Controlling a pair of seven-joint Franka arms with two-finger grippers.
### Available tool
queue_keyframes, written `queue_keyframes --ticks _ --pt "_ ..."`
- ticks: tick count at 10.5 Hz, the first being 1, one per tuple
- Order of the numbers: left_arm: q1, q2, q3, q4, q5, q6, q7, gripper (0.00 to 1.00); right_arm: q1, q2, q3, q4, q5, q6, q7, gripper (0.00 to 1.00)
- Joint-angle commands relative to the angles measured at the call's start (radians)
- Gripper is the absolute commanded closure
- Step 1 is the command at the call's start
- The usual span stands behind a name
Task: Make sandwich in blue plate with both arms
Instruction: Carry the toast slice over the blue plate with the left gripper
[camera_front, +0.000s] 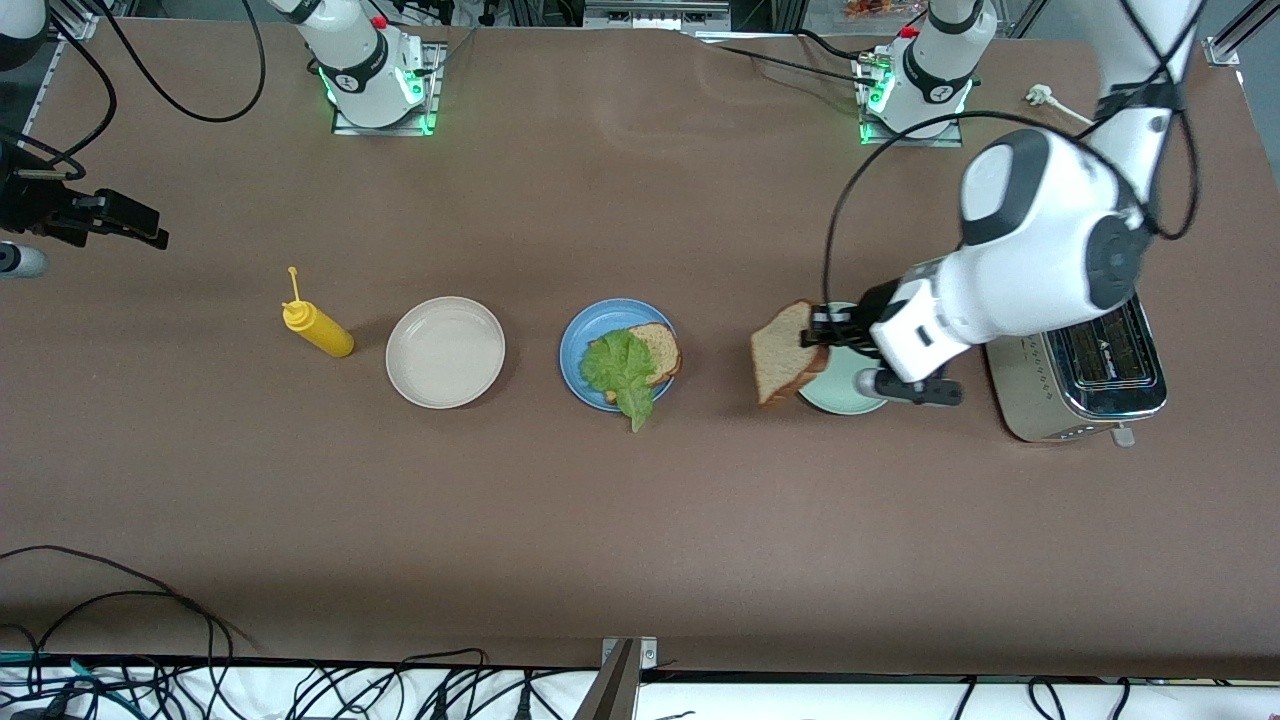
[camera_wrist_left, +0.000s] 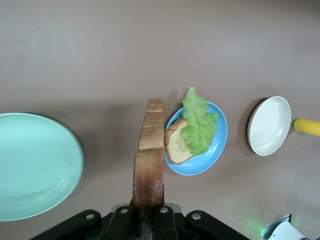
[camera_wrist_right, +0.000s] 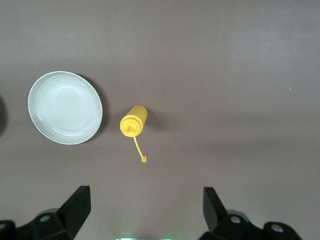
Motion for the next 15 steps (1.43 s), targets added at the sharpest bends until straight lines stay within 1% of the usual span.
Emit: queue_keyframes --ticks 1,2,3,5,7,8,11,12,13,15 --pt "-0.100 0.082 0.009 0.019 -0.109 0.079 -0.103 1.00 0.002 0.003 0.009 0.023 0.009 -0.019 0.026 0.00" --pt "-0.128 0.108 0.014 0.026 -0.165 0.085 -0.127 1.00 0.004 0.000 0.015 0.033 0.007 -0.024 0.024 0.00" --pt "-0.148 0.123 0.014 0.026 -0.195 0.118 -0.150 1.00 0.004 0.000 0.013 0.038 0.007 -0.023 0.023 0.00" --pt "-0.195 0.171 0.012 0.042 -0.207 0.180 -0.233 1.00 0.004 0.003 0.010 0.046 0.012 -0.023 0.027 0.00" --pt "-0.243 0.206 0.012 0.053 -0.288 0.235 -0.278 1.00 0.004 0.008 0.012 0.046 0.013 -0.007 0.038 0.00" --pt "-0.255 0.228 0.011 0.073 -0.309 0.243 -0.284 1.00 0.004 0.007 0.009 0.055 0.013 0.007 0.077 0.00" --pt "-0.309 0.295 0.011 0.171 -0.321 0.246 -0.360 1.00 0.003 0.013 0.009 0.070 0.009 0.011 0.098 0.00" --pt "-0.332 0.324 0.011 0.206 -0.321 0.267 -0.377 1.00 0.001 0.014 0.007 0.072 0.004 0.011 0.098 0.00" --pt "-0.341 0.335 0.011 0.210 -0.319 0.292 -0.409 1.00 -0.001 0.014 0.006 0.072 0.004 0.010 0.096 0.00" --pt "-0.358 0.357 0.011 0.207 -0.309 0.304 -0.411 1.00 -0.004 0.019 0.006 0.073 0.002 0.011 0.090 0.00"
